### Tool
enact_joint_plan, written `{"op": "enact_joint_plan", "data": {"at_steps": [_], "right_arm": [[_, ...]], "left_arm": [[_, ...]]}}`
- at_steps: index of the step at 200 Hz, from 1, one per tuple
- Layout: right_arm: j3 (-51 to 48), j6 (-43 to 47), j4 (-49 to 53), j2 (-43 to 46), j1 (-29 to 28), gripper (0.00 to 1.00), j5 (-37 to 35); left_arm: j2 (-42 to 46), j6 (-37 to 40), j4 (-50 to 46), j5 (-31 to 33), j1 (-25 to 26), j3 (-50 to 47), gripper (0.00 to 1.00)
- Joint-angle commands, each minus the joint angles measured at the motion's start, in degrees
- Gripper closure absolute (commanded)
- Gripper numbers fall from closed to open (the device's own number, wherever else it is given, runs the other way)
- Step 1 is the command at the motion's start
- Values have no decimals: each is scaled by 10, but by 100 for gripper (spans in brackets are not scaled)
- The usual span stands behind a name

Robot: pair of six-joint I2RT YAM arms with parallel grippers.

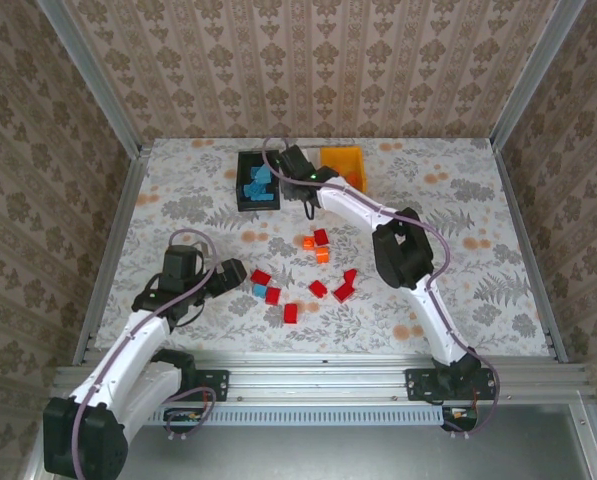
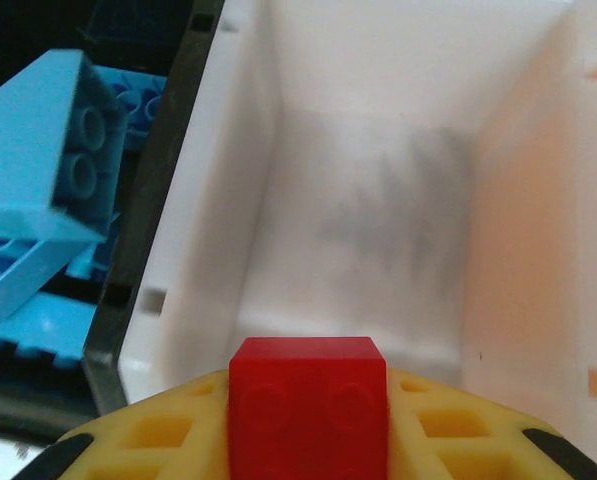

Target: Sort the legos into containers by color

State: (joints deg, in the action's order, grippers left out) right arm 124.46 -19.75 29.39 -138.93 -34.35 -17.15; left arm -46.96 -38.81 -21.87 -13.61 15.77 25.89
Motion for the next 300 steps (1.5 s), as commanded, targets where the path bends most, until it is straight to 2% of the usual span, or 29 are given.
{"op": "enact_joint_plan", "data": {"at_steps": [1, 31, 73, 90, 117, 142, 171, 221, 261, 300], "right_arm": [[60, 9, 70, -28, 11, 64, 24], [68, 16, 67, -21, 11, 50, 55], [48, 12, 66, 33, -3, 48, 49], [-35, 15, 23, 102, -20, 49, 25], [-244, -4, -65, 237, -44, 47, 0], [-378, -29, -82, 292, -45, 45, 10], [-435, -24, -89, 289, -43, 43, 33], [-421, -25, -92, 232, -25, 44, 50], [-443, -22, -109, 223, -14, 45, 51], [-468, -28, -126, 227, 3, 54, 62]], "left_arm": [[7, 5, -12, -12, -6, -3, 0], [-1, 10, -8, -15, -7, -4, 0], [5, 7, -9, -19, -7, 0, 0], [15, 0, -6, -26, -7, -5, 0], [24, -17, 17, -41, -7, -33, 0], [25, -32, 37, -60, -2, -57, 0], [29, -38, 40, -55, 4, -70, 0], [54, -54, 28, -42, 19, -69, 0], [84, -51, 5, -29, 20, -72, 0], [76, -51, 16, -27, 20, -73, 0]]}}
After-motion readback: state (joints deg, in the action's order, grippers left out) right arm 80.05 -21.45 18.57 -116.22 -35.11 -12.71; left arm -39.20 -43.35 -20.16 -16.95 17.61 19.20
